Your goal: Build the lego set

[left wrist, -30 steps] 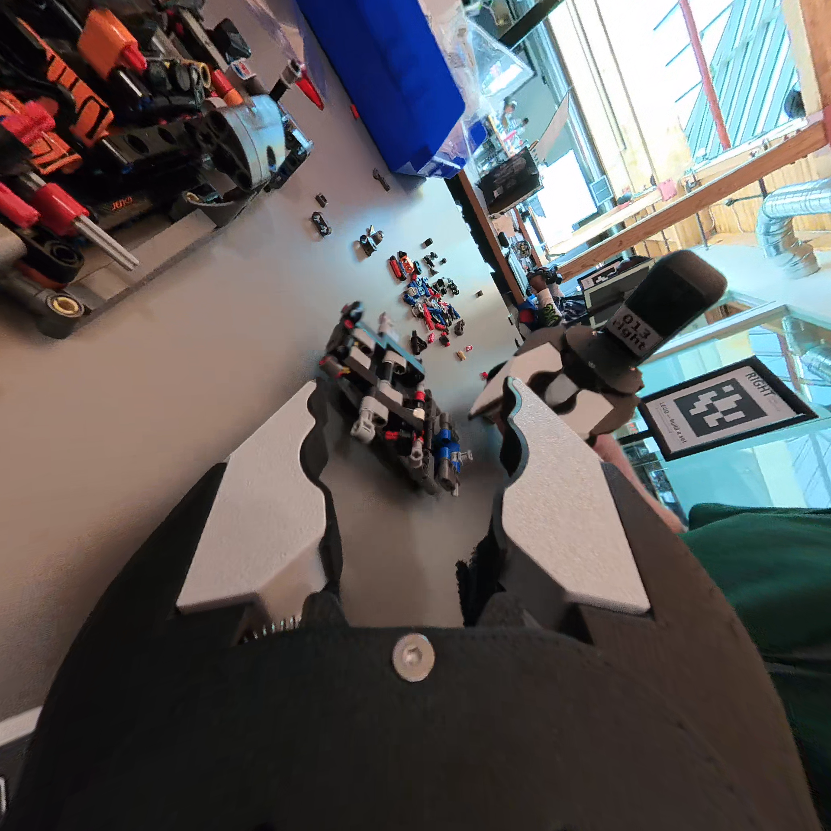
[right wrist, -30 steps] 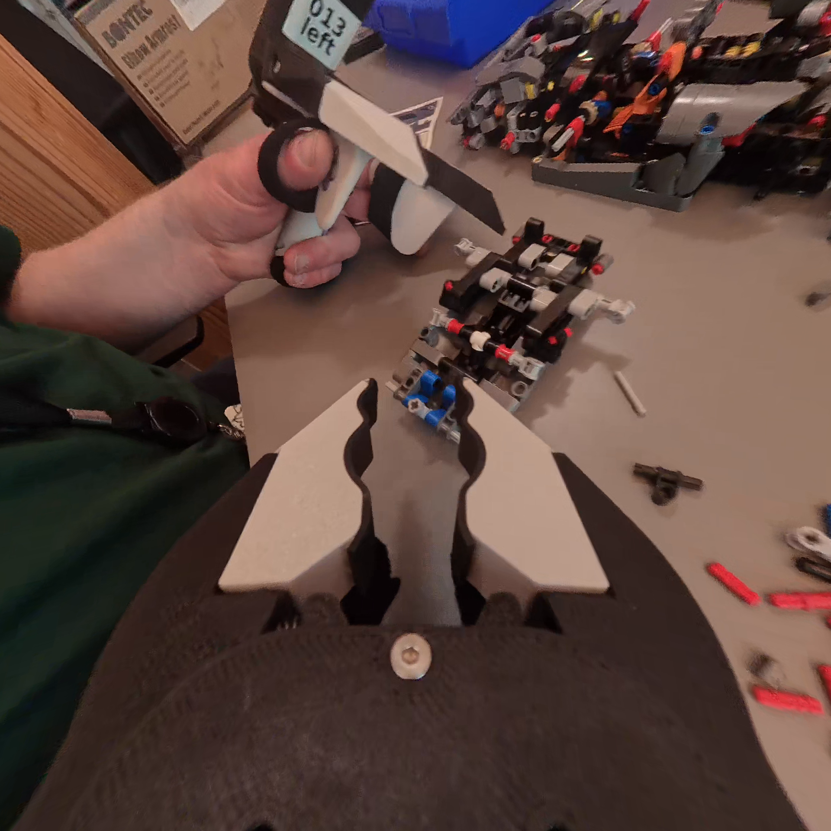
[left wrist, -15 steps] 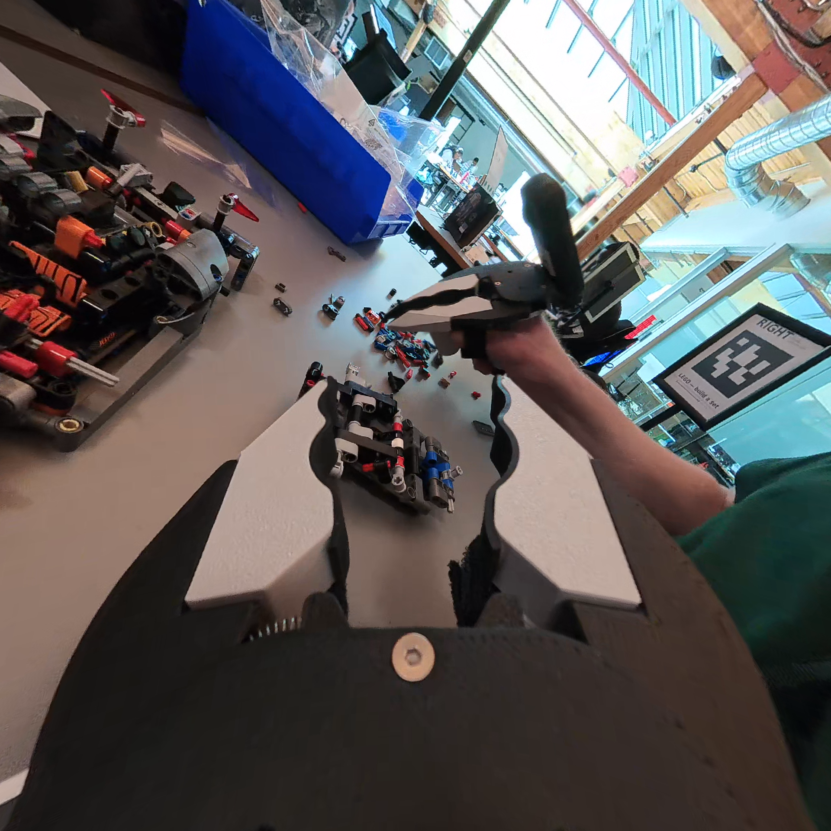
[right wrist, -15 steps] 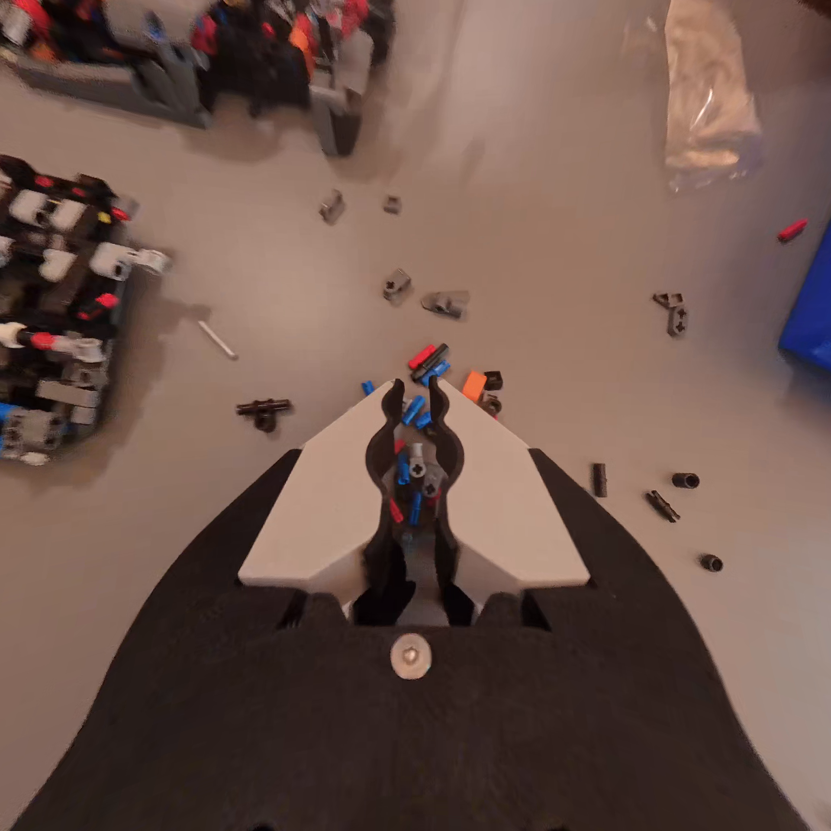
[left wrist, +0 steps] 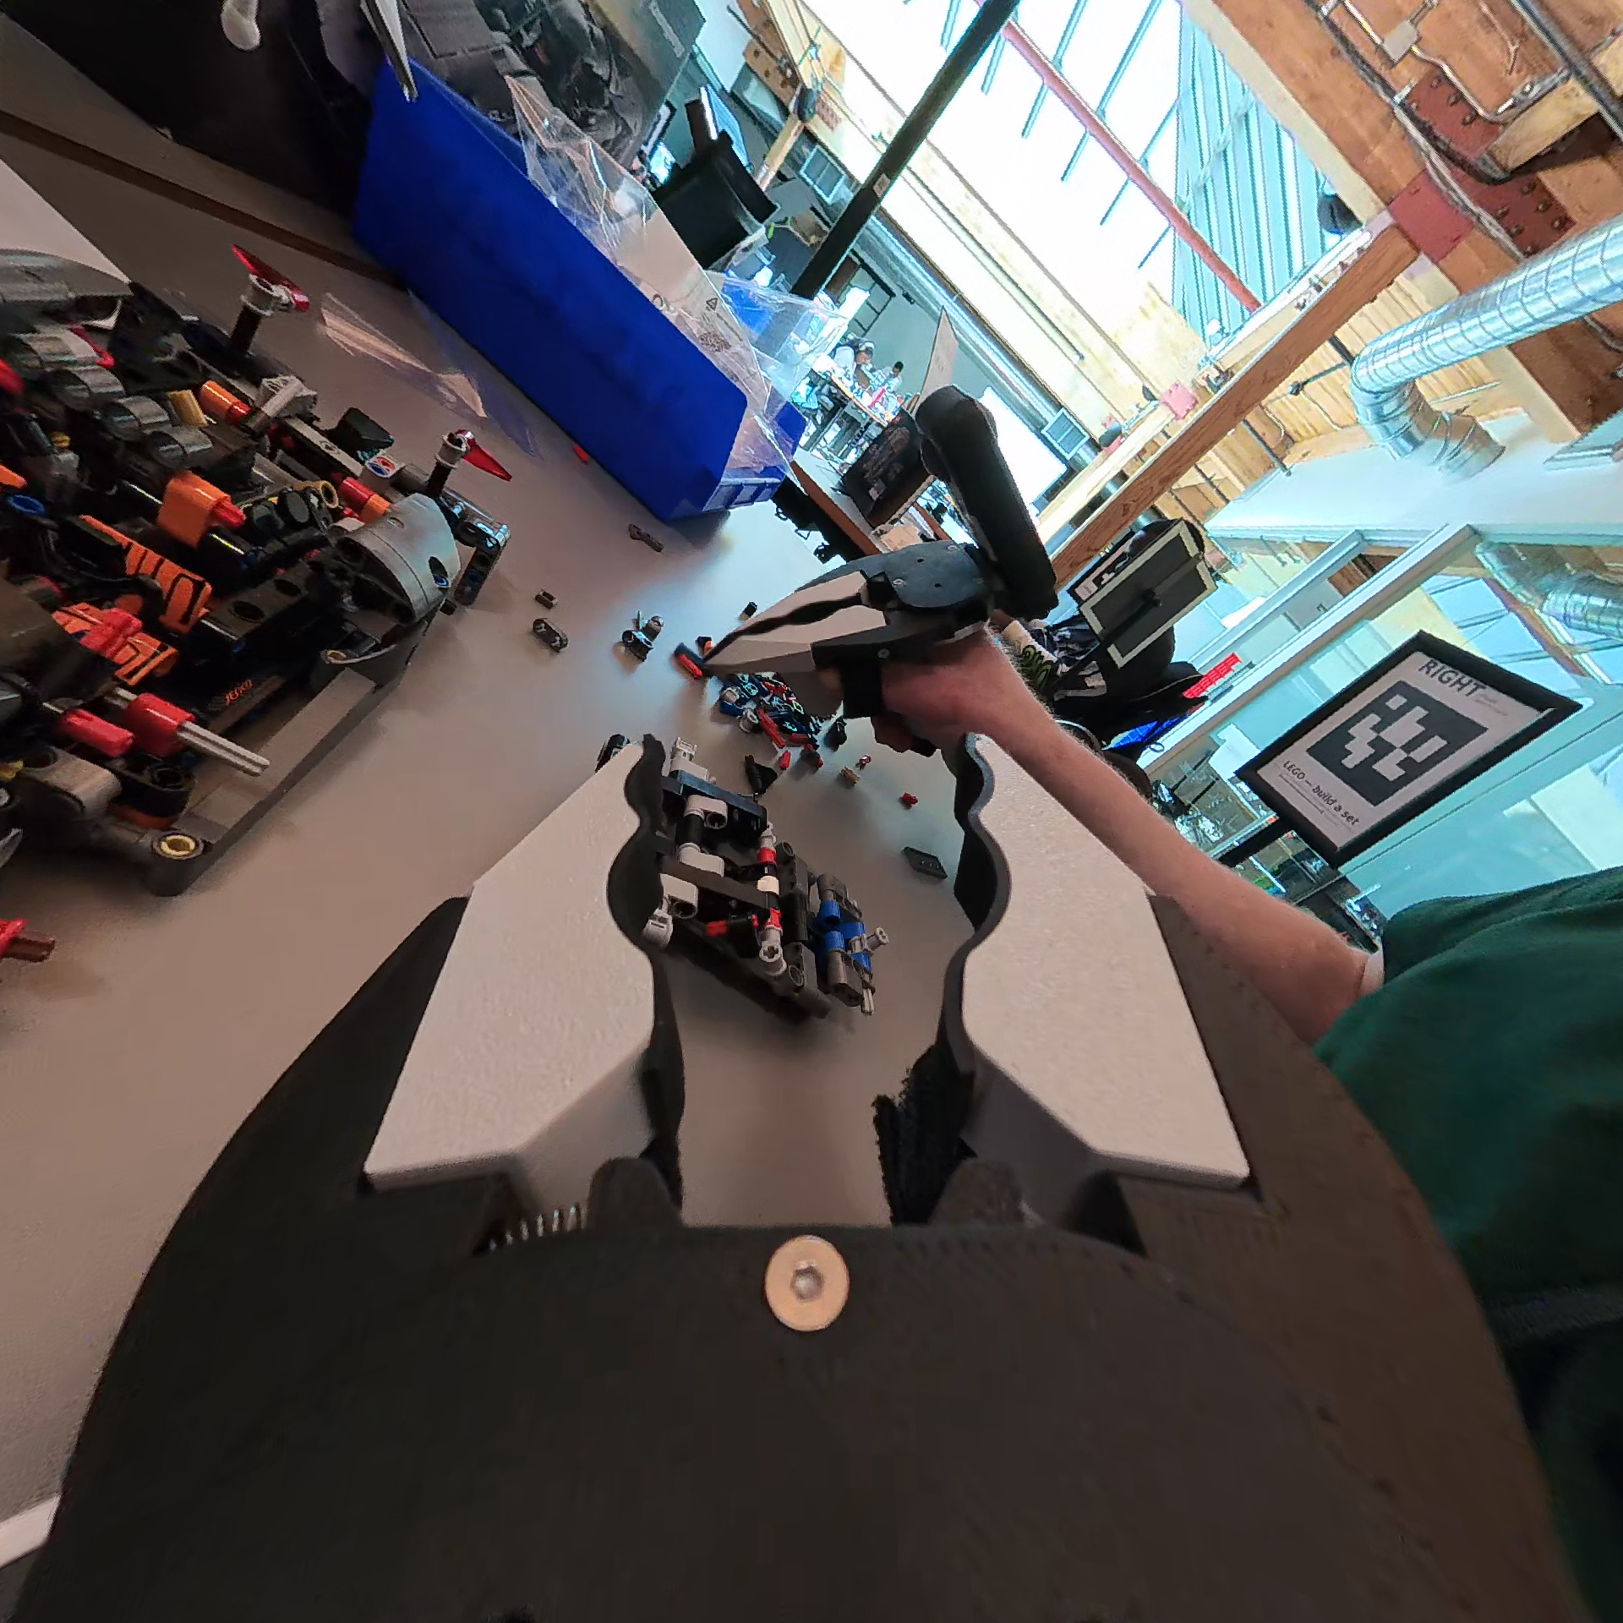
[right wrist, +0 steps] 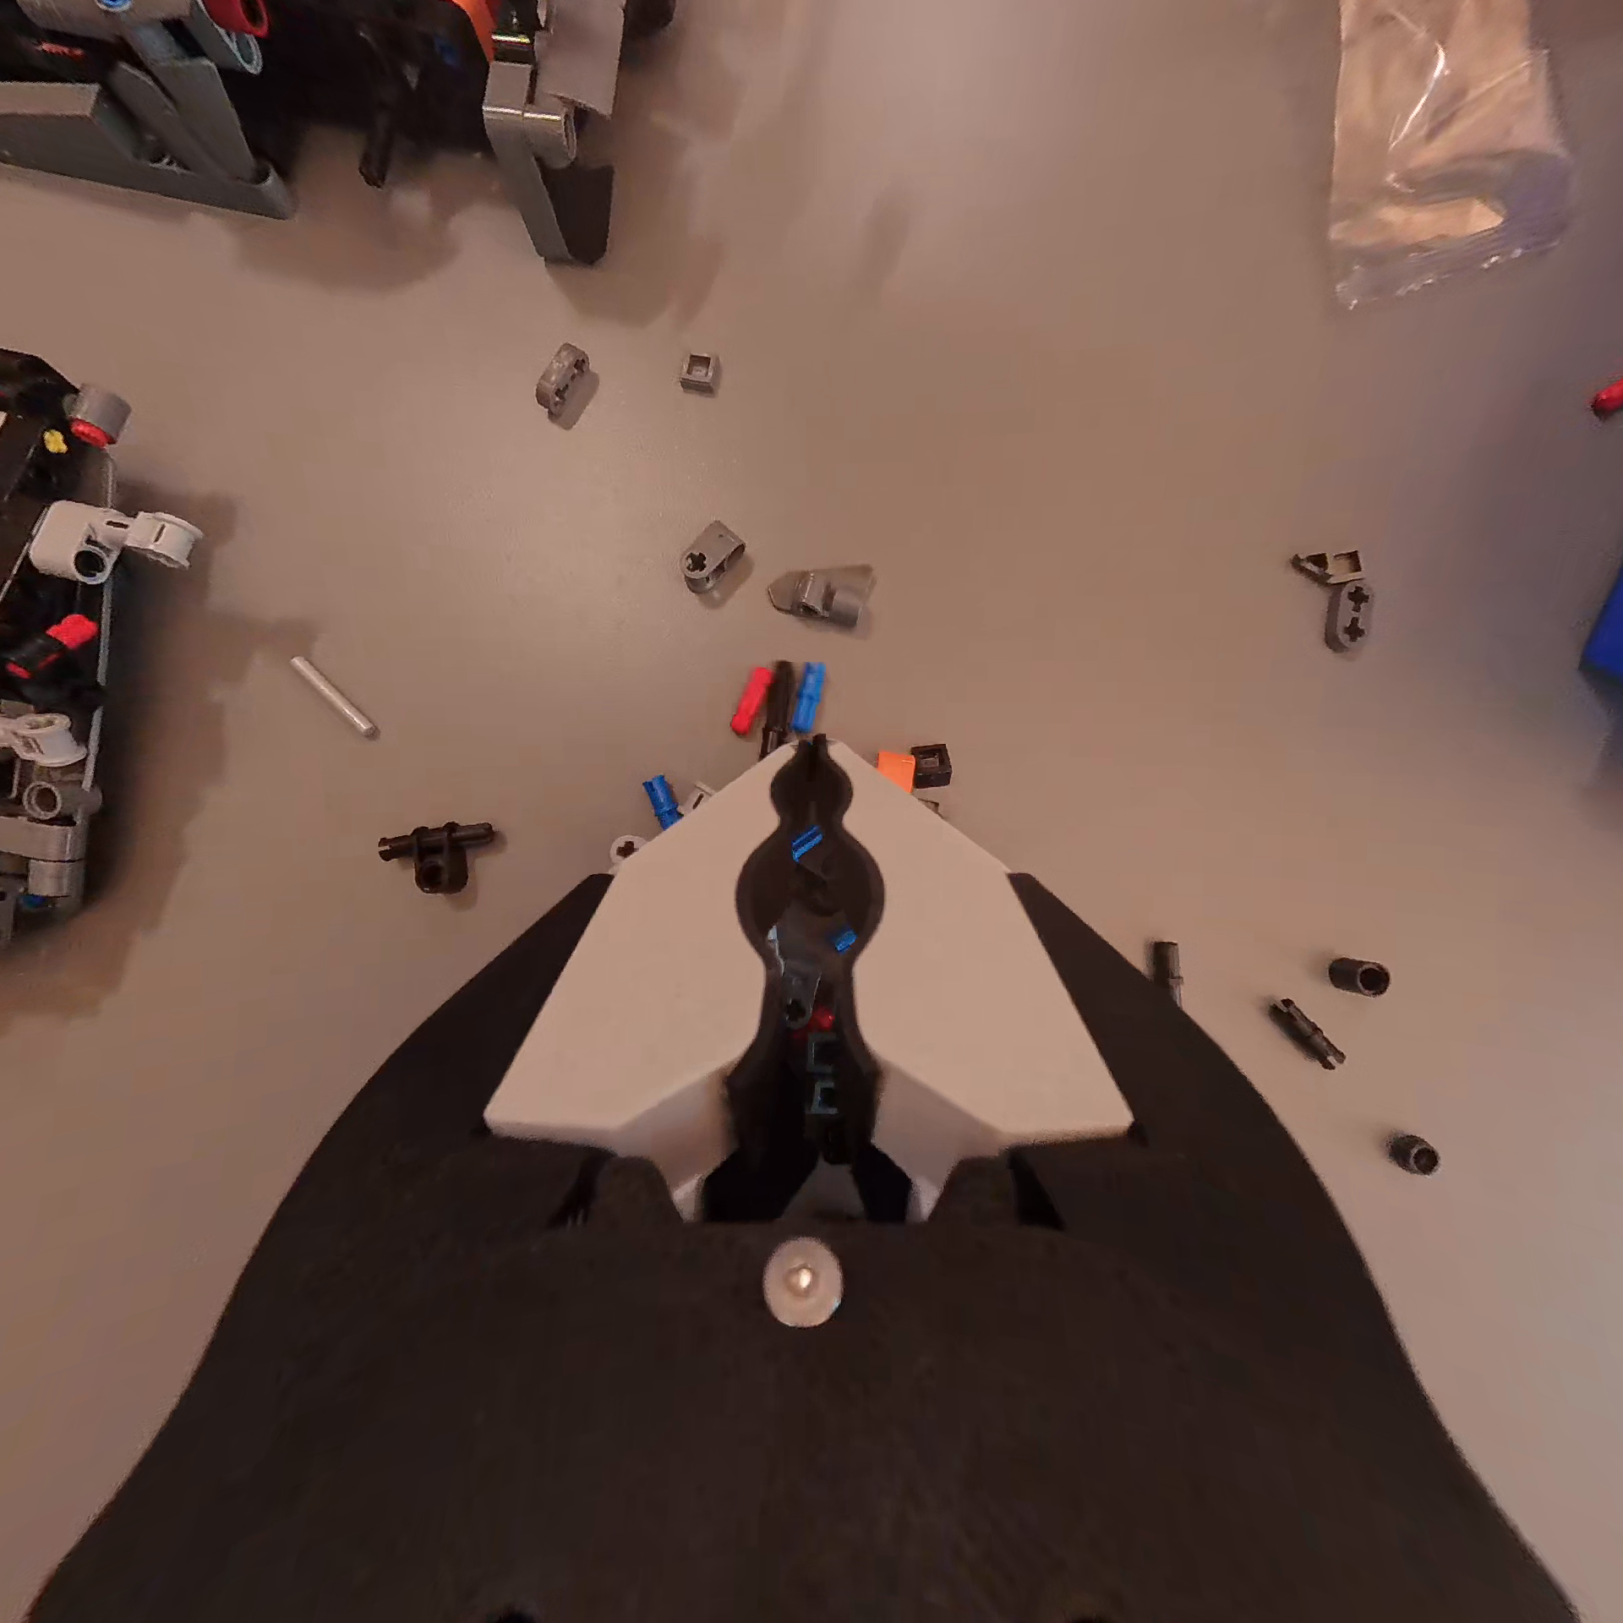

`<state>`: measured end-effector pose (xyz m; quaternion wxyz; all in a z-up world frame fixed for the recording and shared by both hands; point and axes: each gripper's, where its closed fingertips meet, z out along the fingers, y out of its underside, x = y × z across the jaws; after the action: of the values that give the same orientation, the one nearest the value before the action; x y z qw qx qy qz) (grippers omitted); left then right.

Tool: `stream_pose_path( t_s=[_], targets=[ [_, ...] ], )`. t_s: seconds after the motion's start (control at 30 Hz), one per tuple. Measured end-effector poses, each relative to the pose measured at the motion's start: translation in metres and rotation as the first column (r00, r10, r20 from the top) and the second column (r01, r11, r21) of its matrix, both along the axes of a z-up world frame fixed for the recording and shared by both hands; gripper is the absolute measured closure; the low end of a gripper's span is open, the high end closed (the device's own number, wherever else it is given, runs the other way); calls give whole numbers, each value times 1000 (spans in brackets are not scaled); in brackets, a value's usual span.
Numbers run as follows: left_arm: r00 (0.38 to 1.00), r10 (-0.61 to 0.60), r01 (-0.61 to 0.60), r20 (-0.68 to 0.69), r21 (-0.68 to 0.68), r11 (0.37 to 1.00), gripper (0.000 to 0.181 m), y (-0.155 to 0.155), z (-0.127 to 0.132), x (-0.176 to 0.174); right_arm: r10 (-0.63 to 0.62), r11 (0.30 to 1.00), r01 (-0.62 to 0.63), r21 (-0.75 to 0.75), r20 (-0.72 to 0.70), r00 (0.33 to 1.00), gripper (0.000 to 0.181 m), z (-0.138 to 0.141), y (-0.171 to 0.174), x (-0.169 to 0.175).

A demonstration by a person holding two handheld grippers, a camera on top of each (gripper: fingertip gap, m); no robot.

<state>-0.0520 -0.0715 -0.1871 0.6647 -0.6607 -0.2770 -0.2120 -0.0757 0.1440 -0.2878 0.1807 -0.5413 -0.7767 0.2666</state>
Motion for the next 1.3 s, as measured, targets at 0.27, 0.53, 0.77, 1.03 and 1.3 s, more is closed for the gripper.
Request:
stream_pose_path(
  t_s=[0.27, 0.53, 0.77, 1.03, 1.3],
  targets=[
    [1000, -5, 5, -13, -1, 1000, 117, 7, 5, 0, -1, 1000, 1, -18, -5, 1000, 170, 3, 0, -3],
    [1000, -2, 2, -22, -10, 1000, 117, 9, 6, -1, 130, 990, -129, 65, -9, 992, 170, 4, -5, -14],
    [1000, 1, -1, -25, -12, 1000, 117, 9, 7, -5, 195, 978, -199, 67, 59, 979, 180, 0, -7, -14],
    [994, -7, 1, -112, -57, 998, 118, 16, 10, -1, 153, 967, -164, -194, -70, 986, 180, 36, -29, -10],
    [842, 30, -149, -538, -180, 972, 132, 49, 34, 10, 107, 663, -272, -697, -271, 957, 180, 123, -113, 14]
  ],
)
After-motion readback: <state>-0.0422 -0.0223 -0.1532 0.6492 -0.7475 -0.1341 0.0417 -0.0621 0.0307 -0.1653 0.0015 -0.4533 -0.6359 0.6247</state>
